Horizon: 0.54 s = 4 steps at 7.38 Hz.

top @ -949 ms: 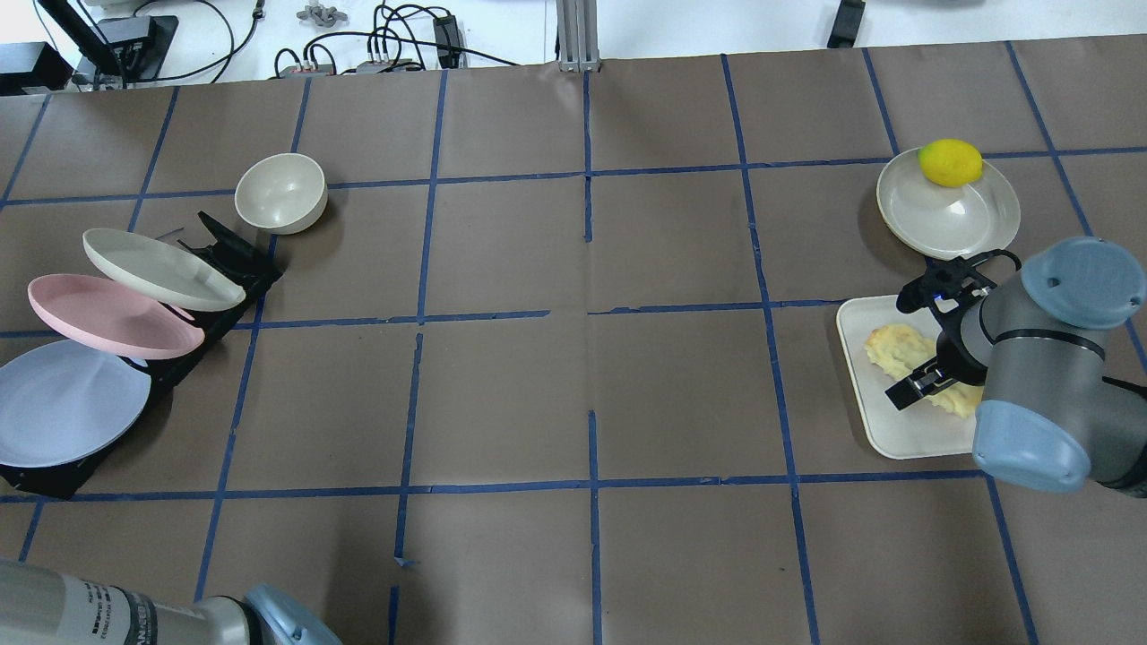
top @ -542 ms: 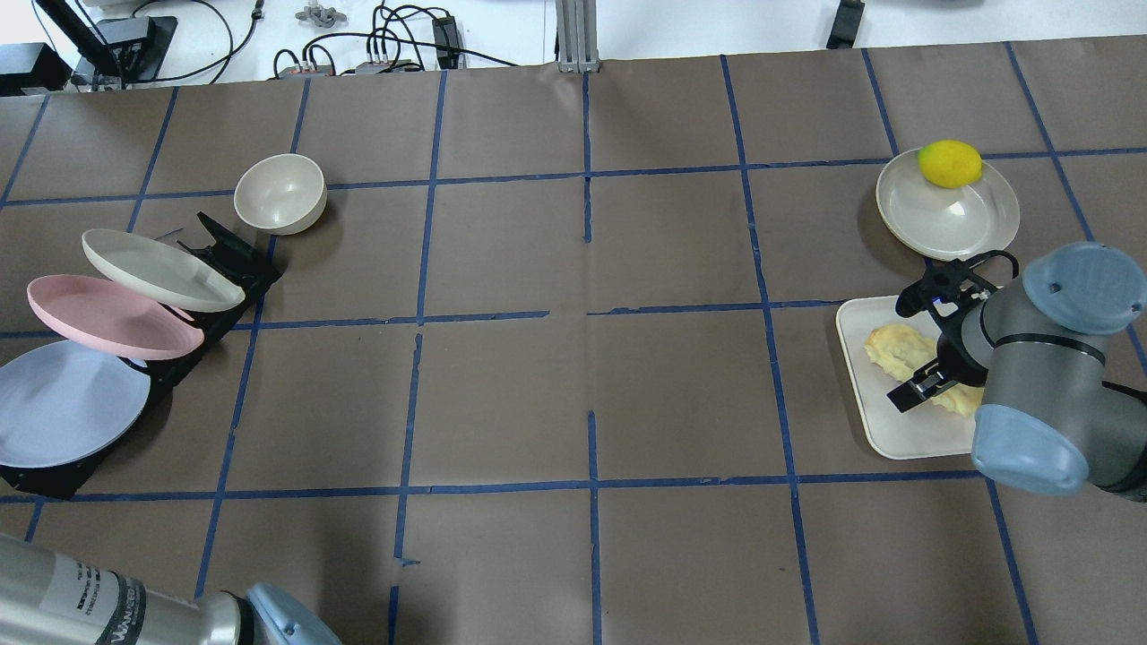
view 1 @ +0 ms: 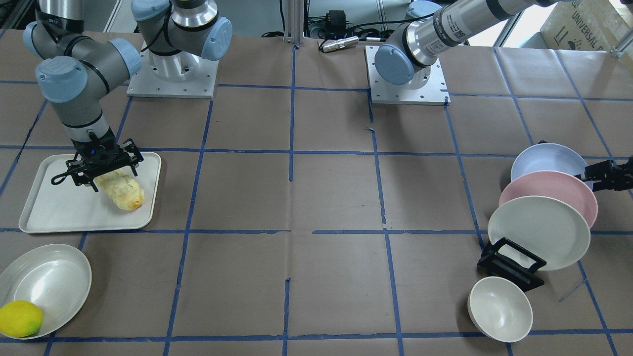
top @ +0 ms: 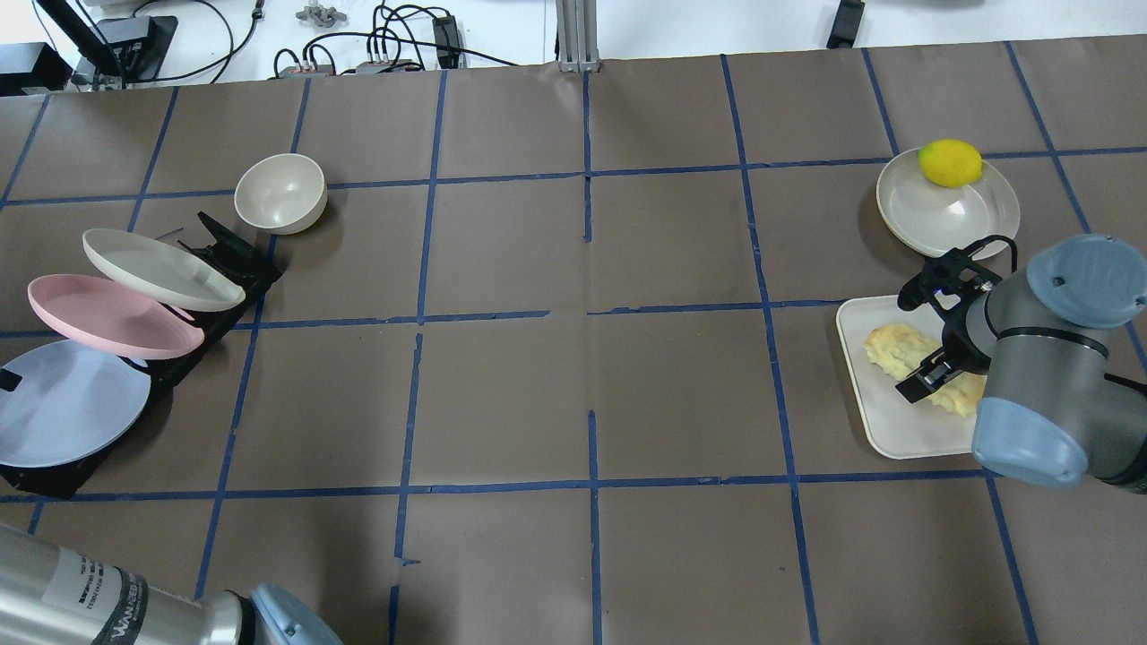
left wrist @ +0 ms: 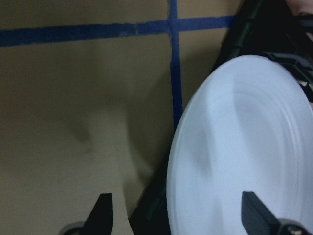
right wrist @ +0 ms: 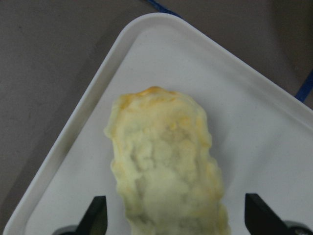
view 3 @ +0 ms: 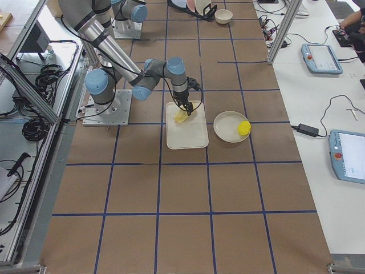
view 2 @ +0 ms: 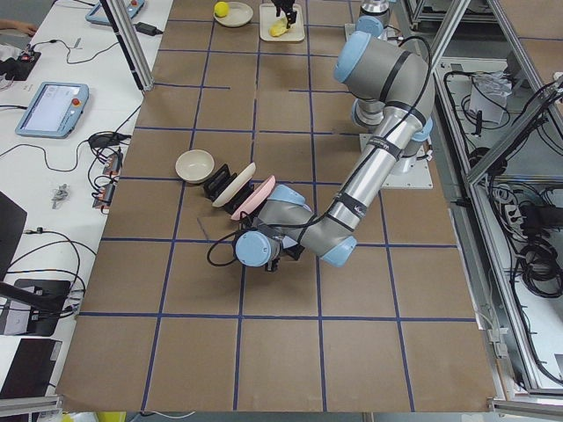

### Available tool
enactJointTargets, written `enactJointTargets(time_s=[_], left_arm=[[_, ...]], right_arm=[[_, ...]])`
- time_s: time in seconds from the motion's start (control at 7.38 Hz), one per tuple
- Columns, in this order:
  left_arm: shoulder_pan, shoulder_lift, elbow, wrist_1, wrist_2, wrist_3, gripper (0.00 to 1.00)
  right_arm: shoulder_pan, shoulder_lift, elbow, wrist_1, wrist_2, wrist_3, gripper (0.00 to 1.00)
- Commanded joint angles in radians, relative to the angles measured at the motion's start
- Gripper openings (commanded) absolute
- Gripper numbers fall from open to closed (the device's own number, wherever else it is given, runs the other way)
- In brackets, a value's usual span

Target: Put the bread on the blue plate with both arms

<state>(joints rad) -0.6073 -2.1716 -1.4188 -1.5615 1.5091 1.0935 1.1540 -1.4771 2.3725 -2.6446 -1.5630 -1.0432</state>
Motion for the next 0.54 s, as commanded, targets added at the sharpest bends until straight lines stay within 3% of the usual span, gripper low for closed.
enactJointTargets(time_s=[0.0, 0.14, 0.27, 0.41], left_arm=[[-0.022, 0.009, -0.005, -0.002, 0.003, -0.018, 0.11], [-0.023, 0.004, -0.002, -0.002, 0.005, -0.027, 0.05], [-0.023, 0.004, 0.003, 0.001, 0.016, -0.026, 0.05], [-0.026, 0.012, 0.011, 0.0, 0.031, -0.026, 0.04]], right_arm=[[0.001, 0.056, -0.004, -0.091, 0.037, -0.041, 1.0], [0.001, 0.055, -0.004, -0.095, 0.038, -0.043, 0.99], [0.001, 0.052, -0.004, -0.098, 0.043, -0.044, 0.5], [0.001, 0.046, 0.008, -0.098, 0.043, -0.038, 0.11]])
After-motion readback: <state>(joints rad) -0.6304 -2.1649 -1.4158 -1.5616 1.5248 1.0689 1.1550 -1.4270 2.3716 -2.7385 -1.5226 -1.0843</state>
